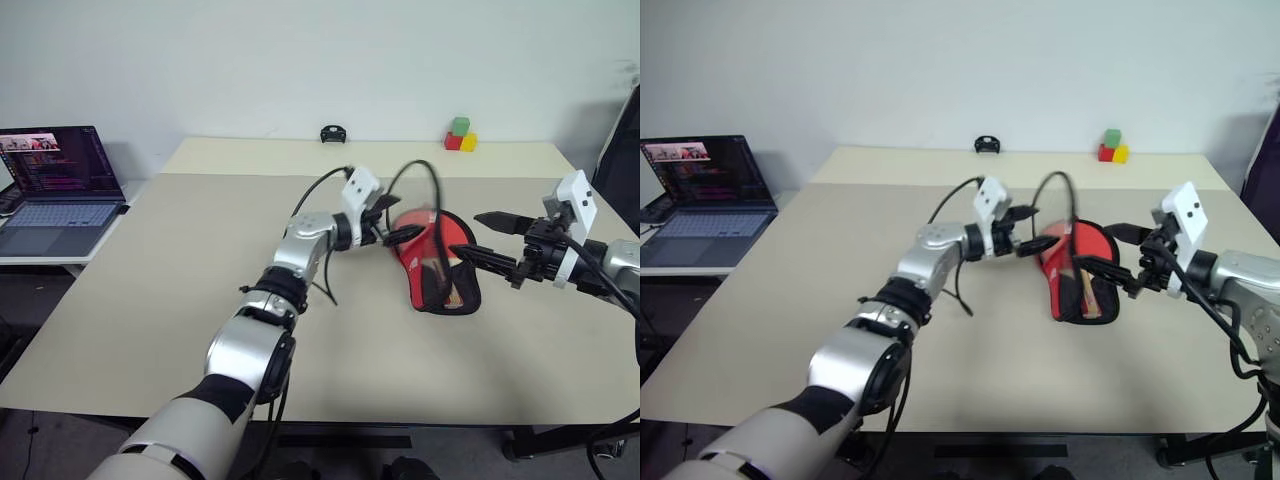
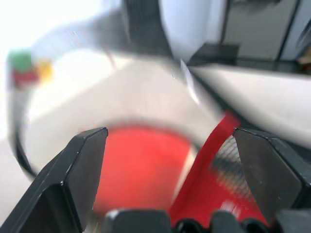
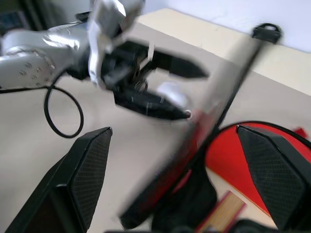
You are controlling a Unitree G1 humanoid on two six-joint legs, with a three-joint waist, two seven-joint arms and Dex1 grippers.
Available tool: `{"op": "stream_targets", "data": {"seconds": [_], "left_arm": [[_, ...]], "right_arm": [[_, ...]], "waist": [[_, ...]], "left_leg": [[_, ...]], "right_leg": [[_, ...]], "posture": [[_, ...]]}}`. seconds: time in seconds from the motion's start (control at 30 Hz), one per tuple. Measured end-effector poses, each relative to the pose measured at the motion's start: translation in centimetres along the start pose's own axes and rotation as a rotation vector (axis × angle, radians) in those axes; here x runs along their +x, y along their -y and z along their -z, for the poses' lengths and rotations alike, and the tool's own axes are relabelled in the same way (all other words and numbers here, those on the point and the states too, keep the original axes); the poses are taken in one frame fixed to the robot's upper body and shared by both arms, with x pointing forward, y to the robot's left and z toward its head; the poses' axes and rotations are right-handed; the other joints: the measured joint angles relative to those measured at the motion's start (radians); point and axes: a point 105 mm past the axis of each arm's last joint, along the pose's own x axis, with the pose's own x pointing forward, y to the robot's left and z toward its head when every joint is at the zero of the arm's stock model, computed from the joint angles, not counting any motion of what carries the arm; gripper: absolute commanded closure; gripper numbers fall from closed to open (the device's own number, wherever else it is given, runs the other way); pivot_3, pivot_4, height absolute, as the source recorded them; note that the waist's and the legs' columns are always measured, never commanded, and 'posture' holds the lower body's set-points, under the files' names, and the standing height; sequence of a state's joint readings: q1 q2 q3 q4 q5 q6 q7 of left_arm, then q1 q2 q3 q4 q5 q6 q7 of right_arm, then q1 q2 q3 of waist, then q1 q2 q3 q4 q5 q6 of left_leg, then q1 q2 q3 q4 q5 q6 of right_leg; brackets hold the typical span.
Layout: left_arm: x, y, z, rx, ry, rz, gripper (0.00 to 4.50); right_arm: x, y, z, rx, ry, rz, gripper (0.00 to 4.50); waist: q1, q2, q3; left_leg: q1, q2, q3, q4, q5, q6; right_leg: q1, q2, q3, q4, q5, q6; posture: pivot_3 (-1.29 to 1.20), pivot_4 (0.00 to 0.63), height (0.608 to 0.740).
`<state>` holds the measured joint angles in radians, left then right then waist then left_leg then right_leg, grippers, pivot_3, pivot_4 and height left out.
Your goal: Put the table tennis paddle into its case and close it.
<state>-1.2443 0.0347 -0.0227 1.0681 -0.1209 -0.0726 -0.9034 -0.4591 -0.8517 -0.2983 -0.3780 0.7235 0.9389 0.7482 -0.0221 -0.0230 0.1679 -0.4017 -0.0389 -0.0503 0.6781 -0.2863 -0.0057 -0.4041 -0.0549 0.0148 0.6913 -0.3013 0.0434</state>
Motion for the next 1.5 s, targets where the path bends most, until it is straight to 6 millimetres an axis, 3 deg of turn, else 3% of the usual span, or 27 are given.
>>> {"op": "stream_targets", "data": {"seconds": [0.2, 0.3, 0.4, 0.6, 0.77, 1.0, 1.2, 1.5], "left_arm": [[0.9, 0.5, 1.7, -0.055, -0.020, -0.038, 0.00], [0.5, 0.2, 1.4, -0.044, 0.001, -0.035, 0.00], [-1.9, -0.2, 1.5, -0.007, 0.024, 0.019, 0.00], [-8.4, -0.5, 4.9, -0.028, -0.037, 0.037, 0.00], [-12.1, -0.6, 4.5, -0.011, -0.063, -0.026, 0.00], [-13.8, 0.3, 3.3, -0.012, -0.054, -0.082, 0.00], [-14.0, 0.2, 3.0, -0.013, -0.068, -0.106, 0.00], [-14.4, -0.1, 3.0, -0.008, -0.081, -0.121, 0.00]], "right_arm": [[-0.1, 0.4, 0.1, 0.006, -0.011, 0.033, 0.02], [-0.1, 0.7, 0.5, 0.021, -0.022, 0.065, 0.02], [0.4, 1.4, 1.6, 0.099, -0.025, 0.094, 0.02], [1.4, 4.2, 4.4, 0.199, -0.120, 0.190, 0.02], [2.5, 6.7, 7.9, 0.258, -0.225, 0.282, 0.02], [4.0, 10.0, 10.6, 0.311, -0.280, 0.391, 0.02], [5.1, 10.7, 13.4, 0.345, -0.341, 0.389, 0.02], [6.0, 10.9, 13.5, 0.346, -0.341, 0.348, 0.02]], "waist": [[-0.005, 0.000, 0.000], [-0.005, 0.000, 0.000], [-0.011, 0.000, 0.000], [-0.008, 0.000, 0.000], [-0.006, 0.000, 0.000], [-0.007, 0.000, 0.000], [-0.009, 0.000, 0.000], [-0.012, 0.000, 0.000]], "left_leg": [[0.001, 0.000, 0.000, 0.001, 0.000, 0.000], [0.001, 0.000, 0.000, 0.001, 0.000, 0.000], [0.002, 0.000, 0.001, 0.000, 0.000, 0.000], [0.001, 0.001, 0.000, 0.001, 0.001, 0.000], [0.001, 0.000, 0.000, 0.002, 0.001, 0.000], [0.001, 0.001, 0.000, 0.002, 0.001, -0.001], [0.001, 0.001, 0.001, 0.002, 0.003, -0.004], [0.002, 0.001, 0.001, 0.002, 0.003, -0.004]], "right_leg": [[0.000, 0.000, 0.000, 0.002, 0.000, 0.000], [0.000, 0.000, 0.000, 0.003, 0.000, 0.000], [-0.001, 0.000, 0.001, 0.004, 0.000, 0.000], [-0.001, 0.000, 0.003, 0.004, 0.000, 0.000], [-0.001, -0.001, 0.003, 0.004, 0.000, 0.000], [-0.001, -0.001, 0.003, 0.005, 0.000, 0.000], [-0.001, 0.000, 0.003, 0.005, 0.000, 0.000], [-0.001, 0.000, 0.003, 0.005, 0.000, 0.000]], "posture": [[0.00, 0.150, 0.740], [0.00, 0.150, 0.740], [0.00, 0.150, 0.740], [0.00, 0.150, 0.740], [0.00, 0.150, 0.740], [0.00, 0.150, 0.740], [0.00, 0.150, 0.740], [0.00, 0.150, 0.740]]}}
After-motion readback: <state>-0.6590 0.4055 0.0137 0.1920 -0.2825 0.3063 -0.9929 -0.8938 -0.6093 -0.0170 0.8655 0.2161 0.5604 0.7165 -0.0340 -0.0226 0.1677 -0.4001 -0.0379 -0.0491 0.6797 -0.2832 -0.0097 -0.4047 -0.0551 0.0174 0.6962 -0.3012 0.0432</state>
